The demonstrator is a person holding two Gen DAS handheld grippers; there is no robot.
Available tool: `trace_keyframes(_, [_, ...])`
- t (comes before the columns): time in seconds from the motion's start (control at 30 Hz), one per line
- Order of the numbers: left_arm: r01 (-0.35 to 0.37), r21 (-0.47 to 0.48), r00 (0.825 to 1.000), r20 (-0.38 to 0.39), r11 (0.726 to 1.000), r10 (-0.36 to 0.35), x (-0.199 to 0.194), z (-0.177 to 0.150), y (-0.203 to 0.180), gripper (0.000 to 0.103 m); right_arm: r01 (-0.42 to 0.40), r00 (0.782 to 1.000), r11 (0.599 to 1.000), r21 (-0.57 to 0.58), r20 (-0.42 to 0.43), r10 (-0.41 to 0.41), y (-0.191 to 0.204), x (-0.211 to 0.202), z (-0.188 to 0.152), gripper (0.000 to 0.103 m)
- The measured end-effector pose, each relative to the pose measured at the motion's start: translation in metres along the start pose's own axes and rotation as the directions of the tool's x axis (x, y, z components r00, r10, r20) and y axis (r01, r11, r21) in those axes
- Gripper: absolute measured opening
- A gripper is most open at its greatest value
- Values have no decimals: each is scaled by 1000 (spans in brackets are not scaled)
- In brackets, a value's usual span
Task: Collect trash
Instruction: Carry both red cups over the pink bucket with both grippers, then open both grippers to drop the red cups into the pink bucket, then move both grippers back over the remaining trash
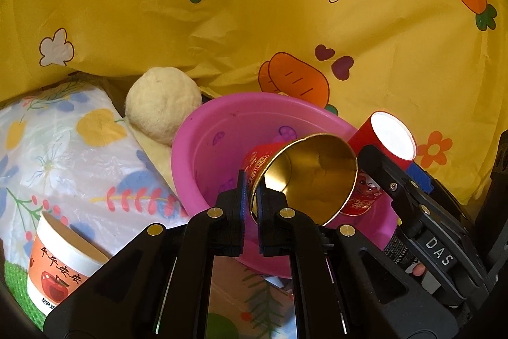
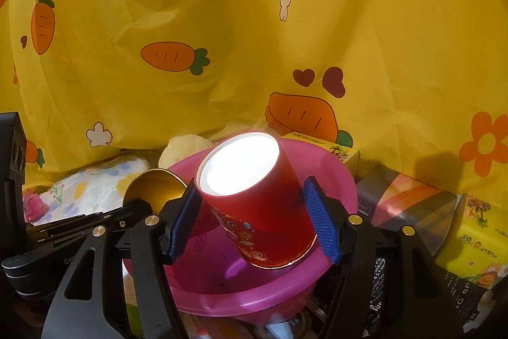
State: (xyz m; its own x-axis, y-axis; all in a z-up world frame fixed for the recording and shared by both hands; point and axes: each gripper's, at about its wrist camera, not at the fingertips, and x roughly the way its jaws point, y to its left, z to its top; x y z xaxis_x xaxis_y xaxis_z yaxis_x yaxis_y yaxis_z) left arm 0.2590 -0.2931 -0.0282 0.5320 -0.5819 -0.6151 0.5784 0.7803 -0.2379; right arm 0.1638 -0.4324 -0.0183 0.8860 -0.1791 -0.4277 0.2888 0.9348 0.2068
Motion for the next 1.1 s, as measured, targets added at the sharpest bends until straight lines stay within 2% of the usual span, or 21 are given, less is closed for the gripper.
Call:
trace_keyframes(0.1, [-7,-9,1000,5,1000,7,0,0,3,19,5,1000,1000,0,-6,-5,-1,1,-1,64])
trace_keyframes(0.27, [-32,-37,998,57,999,34,-14,-1,11,67,11,1000,1000,7,1,-11,-2,-2,-1,69])
trace_keyframes(0.33, [-61,-49,994,87,997,65,-23,-2,14,82,16,1000,1000,6,10,-16,-1,-6,0,71])
trace_keyframes(0.37, [-74,-54,992,101,996,79,-28,-3,16,86,17,1000,1000,6,15,-18,0,-8,0,73])
trace_keyframes(0.5, [-128,-64,984,114,990,134,-44,-7,23,90,25,999,1000,-1,36,-25,3,-20,-3,81])
trace_keyframes(0.57, [-148,-67,980,127,987,156,-54,-12,26,94,28,999,1000,-8,40,-28,6,-24,-5,81])
trace_keyframes(0.87, [-214,-62,963,155,975,221,-89,-32,28,95,43,998,998,-55,46,-41,24,-49,-14,84])
trace_keyframes(1.1, [-270,-56,943,186,961,276,-118,-52,25,95,75,996,992,-98,50,-70,42,-75,-26,86])
